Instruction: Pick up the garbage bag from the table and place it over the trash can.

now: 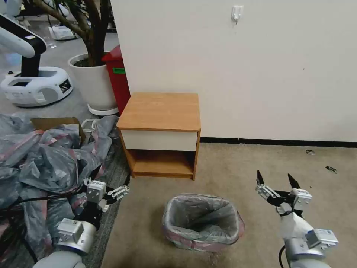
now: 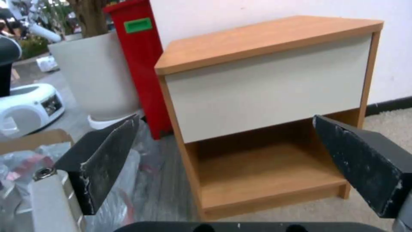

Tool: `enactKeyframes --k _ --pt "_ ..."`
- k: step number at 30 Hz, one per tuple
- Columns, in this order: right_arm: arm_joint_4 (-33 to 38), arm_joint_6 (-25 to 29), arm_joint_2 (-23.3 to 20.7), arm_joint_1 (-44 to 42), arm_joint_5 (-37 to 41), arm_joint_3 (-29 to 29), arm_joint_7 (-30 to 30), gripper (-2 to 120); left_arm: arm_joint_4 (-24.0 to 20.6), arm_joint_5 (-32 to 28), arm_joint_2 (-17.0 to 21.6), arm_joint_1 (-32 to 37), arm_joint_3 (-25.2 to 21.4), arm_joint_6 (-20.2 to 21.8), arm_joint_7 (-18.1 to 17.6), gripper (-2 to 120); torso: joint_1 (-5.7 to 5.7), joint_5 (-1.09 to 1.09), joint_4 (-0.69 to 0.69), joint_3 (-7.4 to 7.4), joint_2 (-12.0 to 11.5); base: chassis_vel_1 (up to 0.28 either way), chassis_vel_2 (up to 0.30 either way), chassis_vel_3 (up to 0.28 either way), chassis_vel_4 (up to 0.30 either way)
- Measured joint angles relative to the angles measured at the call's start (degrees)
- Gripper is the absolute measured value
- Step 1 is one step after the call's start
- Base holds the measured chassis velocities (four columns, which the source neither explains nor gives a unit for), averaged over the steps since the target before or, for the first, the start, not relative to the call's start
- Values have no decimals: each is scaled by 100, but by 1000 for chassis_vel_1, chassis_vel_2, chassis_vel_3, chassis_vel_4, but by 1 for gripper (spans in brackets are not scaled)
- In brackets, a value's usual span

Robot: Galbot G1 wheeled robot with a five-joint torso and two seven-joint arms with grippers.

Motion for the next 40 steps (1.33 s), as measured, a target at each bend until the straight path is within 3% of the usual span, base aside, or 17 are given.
enactKeyframes --k 40 --pt "8 -28 -19 13 -3 -22 -10 100 15 -40 -1 -23 52 33 -53 100 0 0 0 0 0 0 0 0 0"
